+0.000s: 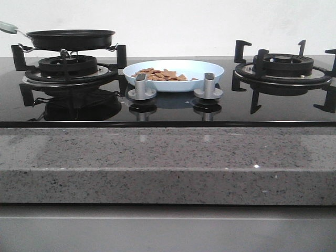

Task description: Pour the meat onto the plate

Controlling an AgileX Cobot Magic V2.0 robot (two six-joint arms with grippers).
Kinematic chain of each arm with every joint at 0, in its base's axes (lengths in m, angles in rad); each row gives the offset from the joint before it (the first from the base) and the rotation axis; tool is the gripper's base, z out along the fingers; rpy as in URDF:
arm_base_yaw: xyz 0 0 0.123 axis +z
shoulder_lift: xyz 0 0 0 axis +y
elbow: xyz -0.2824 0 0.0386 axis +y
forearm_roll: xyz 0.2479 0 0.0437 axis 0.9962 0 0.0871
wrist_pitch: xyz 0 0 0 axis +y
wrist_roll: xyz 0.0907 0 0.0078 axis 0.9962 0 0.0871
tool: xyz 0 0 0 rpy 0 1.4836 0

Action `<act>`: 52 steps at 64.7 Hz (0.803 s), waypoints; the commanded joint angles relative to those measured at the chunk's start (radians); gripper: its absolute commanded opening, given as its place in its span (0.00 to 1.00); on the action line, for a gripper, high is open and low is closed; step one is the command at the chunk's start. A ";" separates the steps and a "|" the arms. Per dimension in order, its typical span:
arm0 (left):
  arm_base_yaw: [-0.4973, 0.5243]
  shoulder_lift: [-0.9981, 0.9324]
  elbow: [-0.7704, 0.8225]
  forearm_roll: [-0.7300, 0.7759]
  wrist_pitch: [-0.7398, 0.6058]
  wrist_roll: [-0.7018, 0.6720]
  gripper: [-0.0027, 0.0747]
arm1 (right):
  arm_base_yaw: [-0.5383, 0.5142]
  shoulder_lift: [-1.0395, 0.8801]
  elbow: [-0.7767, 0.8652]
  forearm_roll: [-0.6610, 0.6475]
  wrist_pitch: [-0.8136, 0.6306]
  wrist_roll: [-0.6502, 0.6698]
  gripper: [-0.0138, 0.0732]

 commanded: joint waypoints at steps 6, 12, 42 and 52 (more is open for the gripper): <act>0.000 -0.015 0.005 -0.008 -0.082 -0.009 0.01 | -0.004 -0.016 -0.007 -0.006 -0.089 -0.009 0.02; 0.000 -0.015 0.005 -0.008 -0.082 -0.009 0.01 | -0.004 -0.016 -0.007 -0.028 -0.139 0.015 0.02; 0.000 -0.015 0.005 -0.008 -0.082 -0.009 0.01 | -0.019 -0.016 -0.006 -0.283 -0.217 0.270 0.02; 0.000 -0.015 0.005 -0.008 -0.082 -0.009 0.01 | -0.019 -0.016 -0.006 -0.283 -0.217 0.270 0.02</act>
